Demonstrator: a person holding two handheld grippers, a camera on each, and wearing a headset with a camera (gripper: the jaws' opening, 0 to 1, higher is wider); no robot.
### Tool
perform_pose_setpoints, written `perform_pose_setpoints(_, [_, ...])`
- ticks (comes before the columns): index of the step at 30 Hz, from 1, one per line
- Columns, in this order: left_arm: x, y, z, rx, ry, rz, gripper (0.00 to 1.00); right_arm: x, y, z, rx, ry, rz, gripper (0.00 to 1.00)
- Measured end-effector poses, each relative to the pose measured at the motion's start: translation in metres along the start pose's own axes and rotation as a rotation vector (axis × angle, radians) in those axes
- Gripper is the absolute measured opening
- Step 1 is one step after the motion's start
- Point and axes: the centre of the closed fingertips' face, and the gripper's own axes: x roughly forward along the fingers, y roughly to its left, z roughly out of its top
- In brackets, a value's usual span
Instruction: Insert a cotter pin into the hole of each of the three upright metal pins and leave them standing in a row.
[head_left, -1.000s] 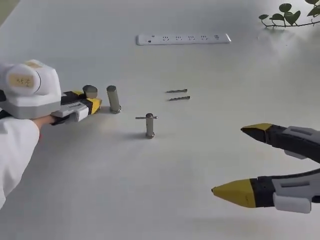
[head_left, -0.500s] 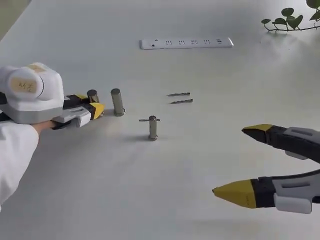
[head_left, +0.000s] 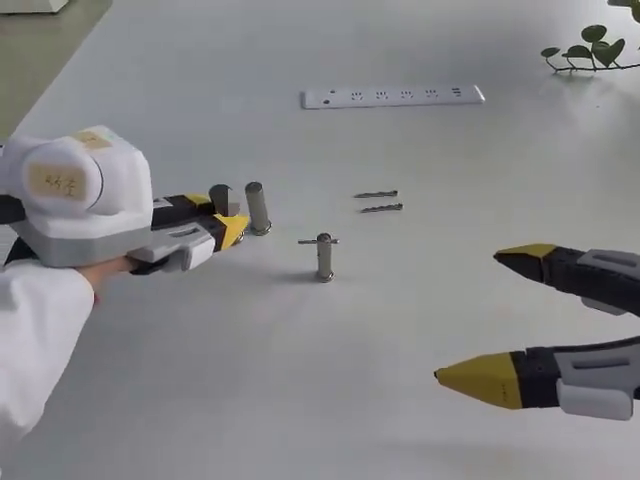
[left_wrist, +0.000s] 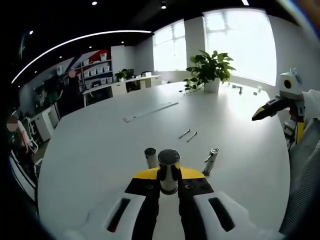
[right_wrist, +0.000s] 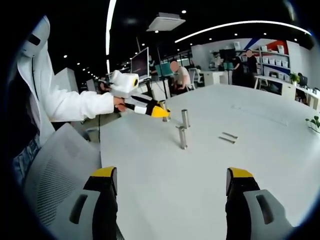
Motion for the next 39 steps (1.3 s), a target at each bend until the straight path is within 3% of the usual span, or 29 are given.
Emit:
perform_pose_setpoints(10, [-0.007, -0.035, 0.012, 0.009, -0.016, -0.022, 0.11, -0.006, 0.003, 0.000, 0.001, -0.019, -0.010, 0.88])
perform_pose_setpoints(11, [-0.007, -0.040, 0.015, -0.035, -0.035, -0.029, 0.11, -0.006, 0.002, 0.001, 0.002, -0.024, -0.012, 0.88])
perform_pose_setpoints(12, [-0.006, -0.043, 0.016, -0.043, -0.044, -0.033, 0.11, -0.006, 0.002, 0.002, 0.005, -0.029, -0.013, 0.88])
perform_pose_setpoints(15, [-0.004, -0.051, 0.017, -0.040, -0.042, -0.031, 0.11, -0.006, 0.002, 0.004, 0.002, -0.037, -0.014, 0.88])
perform_pose_setpoints(19, [0.004, -0.065, 0.017, -0.052, -0.043, -0.065, 0.11, -0.005, 0.003, 0.006, -0.001, -0.041, -0.010, 0.88])
perform_pose_setpoints(21, [0.007, -0.071, 0.015, -0.027, -0.029, -0.069, 0.11, -0.006, 0.002, 0.005, -0.001, -0.040, -0.011, 0.88])
perform_pose_setpoints(25, [0.012, -0.081, 0.011, -0.074, -0.042, -0.088, 0.11, -0.007, 0.001, 0.005, -0.001, -0.045, -0.016, 0.88])
perform_pose_setpoints(29, [0.018, -0.093, 0.002, -0.078, -0.026, -0.100, 0.11, -0.007, 0.001, 0.006, -0.007, -0.049, -0.019, 0.87])
perform_pose_setpoints(39, [0.030, -0.104, -0.020, -0.065, 0.029, -0.105, 0.11, -0.007, 0.002, 0.006, -0.009, -0.050, -0.017, 0.87])
